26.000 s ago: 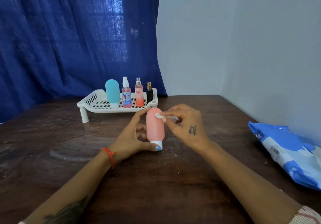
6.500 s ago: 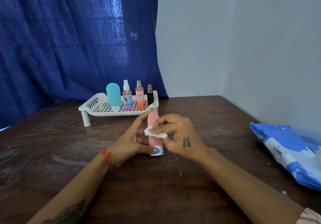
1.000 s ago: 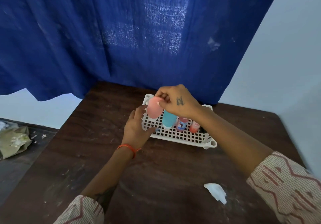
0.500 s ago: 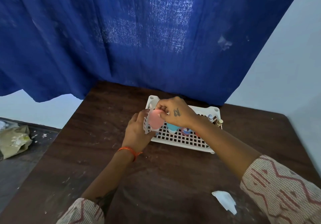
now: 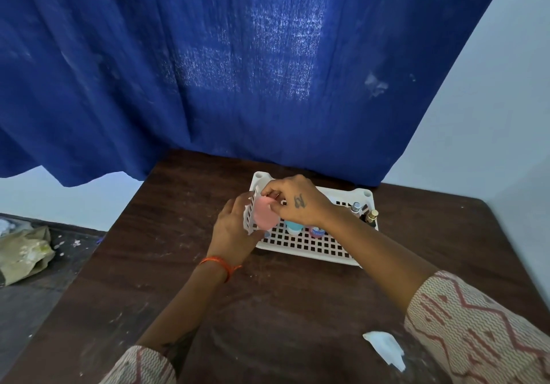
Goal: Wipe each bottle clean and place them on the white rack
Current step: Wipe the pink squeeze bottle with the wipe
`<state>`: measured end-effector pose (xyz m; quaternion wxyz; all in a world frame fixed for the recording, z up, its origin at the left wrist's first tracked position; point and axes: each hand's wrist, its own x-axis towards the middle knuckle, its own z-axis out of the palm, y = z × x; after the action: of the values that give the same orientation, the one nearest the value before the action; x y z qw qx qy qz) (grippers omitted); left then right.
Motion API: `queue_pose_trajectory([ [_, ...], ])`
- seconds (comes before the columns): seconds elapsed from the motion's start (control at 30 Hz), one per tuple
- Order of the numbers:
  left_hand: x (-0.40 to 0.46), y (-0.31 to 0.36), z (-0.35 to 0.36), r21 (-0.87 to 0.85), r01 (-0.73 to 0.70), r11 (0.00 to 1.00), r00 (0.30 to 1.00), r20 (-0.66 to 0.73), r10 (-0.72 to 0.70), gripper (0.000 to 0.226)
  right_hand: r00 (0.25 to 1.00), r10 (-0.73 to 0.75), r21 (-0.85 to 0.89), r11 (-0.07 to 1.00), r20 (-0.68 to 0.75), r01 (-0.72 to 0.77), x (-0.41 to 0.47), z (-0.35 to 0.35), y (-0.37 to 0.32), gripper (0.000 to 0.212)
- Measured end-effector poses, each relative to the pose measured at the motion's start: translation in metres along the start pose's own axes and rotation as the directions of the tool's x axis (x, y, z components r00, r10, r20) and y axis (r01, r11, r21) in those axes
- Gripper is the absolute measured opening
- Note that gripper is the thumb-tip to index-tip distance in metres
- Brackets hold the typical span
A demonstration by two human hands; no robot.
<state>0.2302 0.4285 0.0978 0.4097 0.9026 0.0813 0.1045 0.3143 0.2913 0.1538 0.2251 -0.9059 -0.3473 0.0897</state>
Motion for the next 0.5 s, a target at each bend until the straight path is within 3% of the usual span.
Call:
queue_pose_trajectory([
  [0.13, -0.001, 0.007, -0.006, -0.015, -0.018, 1.0, 1.0, -0.011, 0.018, 0.082, 1.0, 0.006, 0.033, 0.999, -0.025, -0.005, -0.004, -0.004, 0.0, 0.032],
  [0.5, -0.005, 0.043, -0.01, -0.011, -0.207, 0.978, 0.978, -0.044, 0.206, 0.082, 0.963, 0.023, 0.086, 0.996, -0.268, 0.0, -0.048, -0.034, 0.006, 0.029],
])
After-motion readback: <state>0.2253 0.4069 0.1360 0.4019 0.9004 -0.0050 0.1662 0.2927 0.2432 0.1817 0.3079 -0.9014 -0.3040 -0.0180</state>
